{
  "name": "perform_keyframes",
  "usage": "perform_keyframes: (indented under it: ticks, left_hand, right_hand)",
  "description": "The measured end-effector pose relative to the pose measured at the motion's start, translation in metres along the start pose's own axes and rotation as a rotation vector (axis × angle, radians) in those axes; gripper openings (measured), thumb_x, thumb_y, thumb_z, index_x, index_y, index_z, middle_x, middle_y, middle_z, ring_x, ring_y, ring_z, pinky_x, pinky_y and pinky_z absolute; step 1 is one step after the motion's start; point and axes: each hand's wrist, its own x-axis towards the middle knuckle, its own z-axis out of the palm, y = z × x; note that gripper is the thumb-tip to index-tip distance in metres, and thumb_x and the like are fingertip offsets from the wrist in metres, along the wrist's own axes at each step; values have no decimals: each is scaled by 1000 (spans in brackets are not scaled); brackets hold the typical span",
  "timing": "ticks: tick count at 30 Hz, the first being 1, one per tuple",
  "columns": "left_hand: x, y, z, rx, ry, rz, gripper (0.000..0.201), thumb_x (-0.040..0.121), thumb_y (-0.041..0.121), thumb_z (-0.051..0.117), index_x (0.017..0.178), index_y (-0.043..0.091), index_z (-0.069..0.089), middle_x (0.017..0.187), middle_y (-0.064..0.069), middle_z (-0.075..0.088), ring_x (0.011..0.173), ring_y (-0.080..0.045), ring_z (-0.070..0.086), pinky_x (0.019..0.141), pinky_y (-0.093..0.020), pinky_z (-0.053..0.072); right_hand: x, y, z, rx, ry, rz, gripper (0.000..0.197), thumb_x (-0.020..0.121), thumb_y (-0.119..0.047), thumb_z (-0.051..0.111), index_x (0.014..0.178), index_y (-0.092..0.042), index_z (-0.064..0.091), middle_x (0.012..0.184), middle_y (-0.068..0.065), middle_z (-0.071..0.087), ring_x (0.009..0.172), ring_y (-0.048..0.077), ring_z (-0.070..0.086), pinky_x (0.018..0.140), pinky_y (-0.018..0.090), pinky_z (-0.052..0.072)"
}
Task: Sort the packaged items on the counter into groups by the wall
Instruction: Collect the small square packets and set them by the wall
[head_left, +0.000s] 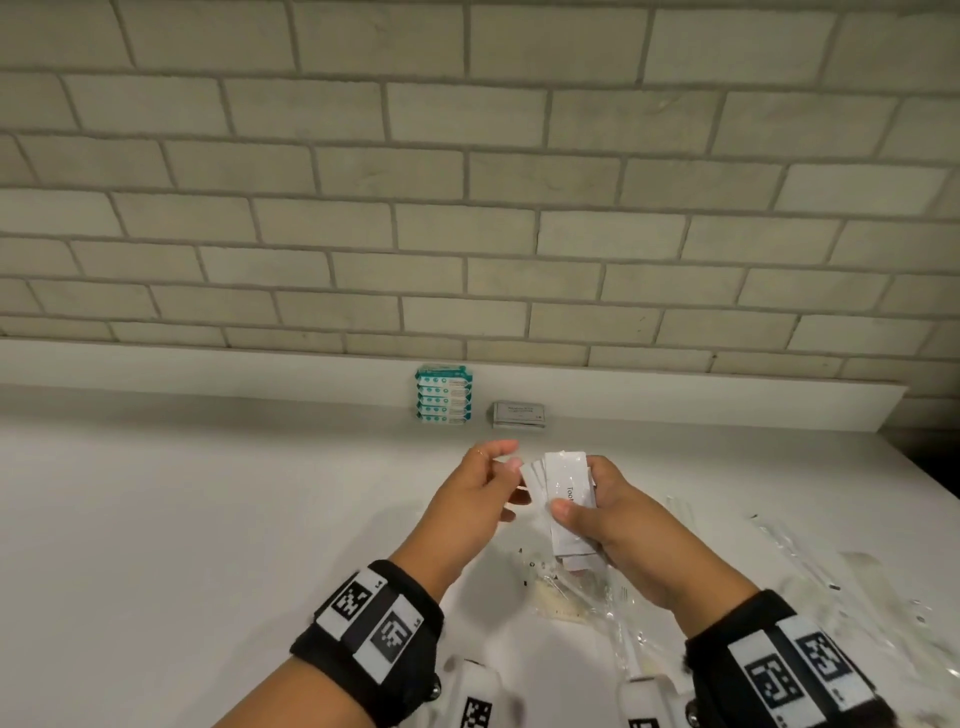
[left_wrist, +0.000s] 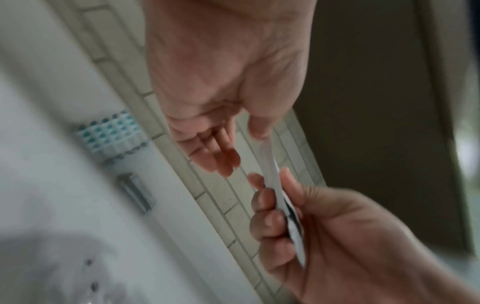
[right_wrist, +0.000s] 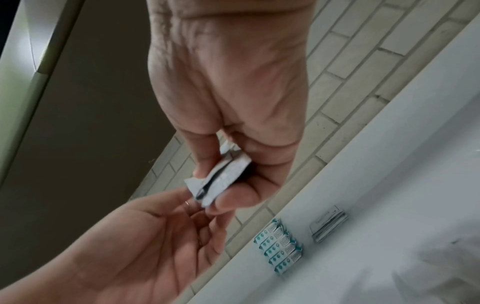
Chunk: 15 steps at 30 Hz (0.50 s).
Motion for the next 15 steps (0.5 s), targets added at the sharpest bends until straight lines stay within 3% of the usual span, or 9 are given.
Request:
perform_keyframes:
  ticks: [3, 6, 7, 8, 9, 10, 12, 13, 15]
  left_hand:
    - [-9, 2, 5, -239, -262, -105, 48, 96, 53, 38, 127, 23, 59, 117, -4, 68, 110, -19, 64, 99, -36, 48]
    - [-14, 6, 13, -382, -266, -231, 38, 98, 40, 48, 123, 16, 62, 117, -9, 69, 112, -24, 64, 103, -39, 46]
    - [-14, 7, 14, -442, -239, -264, 34, 98, 35, 49, 121, 14, 64, 116, -12, 70, 111, -27, 65, 101, -42, 47]
    - [-13, 6, 15, -478, -200, -271, 31, 99, 30, 49, 118, 13, 66, 114, -15, 70, 109, -31, 65, 98, -46, 48]
    - [-10, 5, 14, -500, -153, -259, 28, 99, 27, 49, 114, 11, 68, 111, -15, 71, 108, -33, 65, 95, -48, 48]
    - [-8, 3, 11, -521, -113, -242, 26, 98, 23, 49, 110, 11, 69, 105, -13, 72, 106, -33, 66, 94, -48, 49]
    - [-5, 2, 5, -565, -65, -226, 17, 96, 16, 53, 106, 9, 65, 85, -7, 70, 90, -28, 69, 84, -43, 53]
    - [-4, 2, 3, -570, -64, -230, 13, 95, 12, 55, 105, 8, 62, 76, -5, 66, 77, -24, 68, 75, -38, 54]
    - [-5, 5, 2, -561, -103, -261, 16, 92, 7, 59, 107, 6, 57, 69, -5, 58, 61, -19, 60, 59, -31, 53]
  right_hand:
    - [0, -3, 3, -18, -51, -17, 73, 86, -32, 68, 144, -45, 25, 130, -5, 60, 112, 20, 63, 101, 46, 49]
    - [-5, -12, 17, -89, -141, -55, 92, 90, -26, 66, 150, -47, 0, 152, -15, 25, 137, 11, 37, 107, 37, 43]
    - [-6, -13, 20, -126, -147, -58, 95, 90, -27, 66, 151, -44, -6, 154, -13, 25, 133, 8, 40, 98, 31, 50]
    - [-6, -14, 22, -169, -139, -59, 99, 89, -29, 67, 150, -42, -10, 148, -9, 37, 120, 6, 51, 84, 24, 55]
    - [-5, -13, 22, -223, -106, -66, 104, 86, -33, 70, 150, -41, -11, 133, -7, 53, 103, 5, 61, 73, 20, 54]
    - [-4, -12, 21, -289, -41, -79, 108, 81, -36, 74, 151, -42, -8, 114, -6, 62, 89, 5, 64, 69, 19, 51]
    - [-7, -13, 15, -398, 100, -130, 110, 71, -45, 81, 151, -46, 4, 102, -12, 56, 87, 3, 60, 74, 20, 45]
    - [-9, -13, 13, -440, 123, -172, 112, 66, -47, 83, 149, -49, 8, 108, -17, 49, 95, 2, 56, 80, 21, 44]
    - [-13, -16, 15, -554, 27, -260, 124, 58, -48, 87, 146, -56, 0, 131, -23, 33, 122, 1, 39, 99, 25, 39]
